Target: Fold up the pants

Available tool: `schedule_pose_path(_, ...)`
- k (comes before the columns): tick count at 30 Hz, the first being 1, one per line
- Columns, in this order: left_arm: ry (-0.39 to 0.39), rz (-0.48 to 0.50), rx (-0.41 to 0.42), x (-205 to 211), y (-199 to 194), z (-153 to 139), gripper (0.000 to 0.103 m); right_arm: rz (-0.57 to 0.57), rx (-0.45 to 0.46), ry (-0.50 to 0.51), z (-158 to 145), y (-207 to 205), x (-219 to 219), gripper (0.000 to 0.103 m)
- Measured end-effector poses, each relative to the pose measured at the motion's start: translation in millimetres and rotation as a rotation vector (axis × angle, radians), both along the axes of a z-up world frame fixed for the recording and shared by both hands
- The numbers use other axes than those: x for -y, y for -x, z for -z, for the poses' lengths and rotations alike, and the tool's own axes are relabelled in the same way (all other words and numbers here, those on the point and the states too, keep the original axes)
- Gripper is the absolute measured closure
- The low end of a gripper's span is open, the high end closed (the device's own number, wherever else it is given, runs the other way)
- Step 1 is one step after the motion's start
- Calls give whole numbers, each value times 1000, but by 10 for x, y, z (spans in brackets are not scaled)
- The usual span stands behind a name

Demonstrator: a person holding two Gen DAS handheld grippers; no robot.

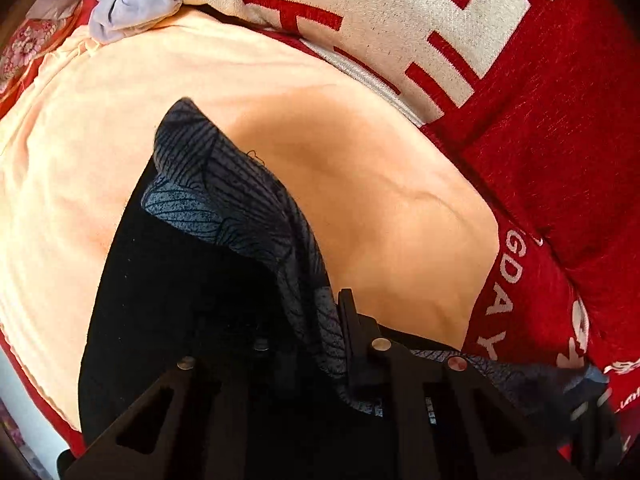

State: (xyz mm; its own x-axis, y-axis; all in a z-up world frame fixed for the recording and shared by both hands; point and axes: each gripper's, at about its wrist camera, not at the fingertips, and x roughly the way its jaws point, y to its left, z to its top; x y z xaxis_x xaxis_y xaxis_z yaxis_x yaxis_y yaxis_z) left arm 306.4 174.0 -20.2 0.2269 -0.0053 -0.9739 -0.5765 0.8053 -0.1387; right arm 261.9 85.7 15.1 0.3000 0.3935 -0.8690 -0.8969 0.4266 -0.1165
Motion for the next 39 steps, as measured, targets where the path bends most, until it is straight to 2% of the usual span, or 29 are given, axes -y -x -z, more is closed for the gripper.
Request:
schedule_pose_path(1, -7, 0, 0, -13, 13, -20, 85, -17, -7, 3, 10, -20, 4, 19)
schedule_pose_path(5, -18, 0, 2, -31, 5, -105, 86, -16, -32, 62, 134, -247, -24, 19)
schedule_pose_path(9, -25, 9, 3, -47, 12, -123, 86, 24, -140, 80, 358, -497, -70, 19)
schedule_pose_path(10, -25, 11, 3, -46, 14, -128, 86, 23, -169, 89, 426, -518, -85, 30)
schedule_pose_path(11, -22, 12, 3, -48, 17, -132, 86, 18, -213, 86, 468, -532, -90, 56)
schedule_pose_path(12, -22, 13, 6, -52, 28, -147, 86, 25, -267, 57, 457, -547, -76, 61)
schedule_pose_path(14, -19, 16, 22, -48, 69, -214, 86, 24, -250, 35, 368, -497, -40, 75)
schedule_pose_path(19, -30, 32, 79, 10, 289, -506, 86, 16, -163, 9, 48, -167, 107, 89)
schedule_pose_path(24, -13, 50, 175, 48, 763, -887, 86, 38, -73, -36, -344, 272, 290, 91)
schedule_pose_path(28, 24, 82, 266, 74, 1312, -1141, 86, 49, 21, -18, -592, 754, 266, 91)
schedule_pose_path(30, 35, 94, 293, 74, 1525, -1179, 86, 53, 96, 20, -708, 1052, 244, 91)
schedule_pose_path(34, 44, 121, 319, 146, 1984, -1085, 86, 88, 122, 26, -816, 1456, 301, 91)
schedule_pose_path(39, 78, 131, 310, 177, 2491, -733, 86, 130, 121, 46, -603, 1894, 328, 91)
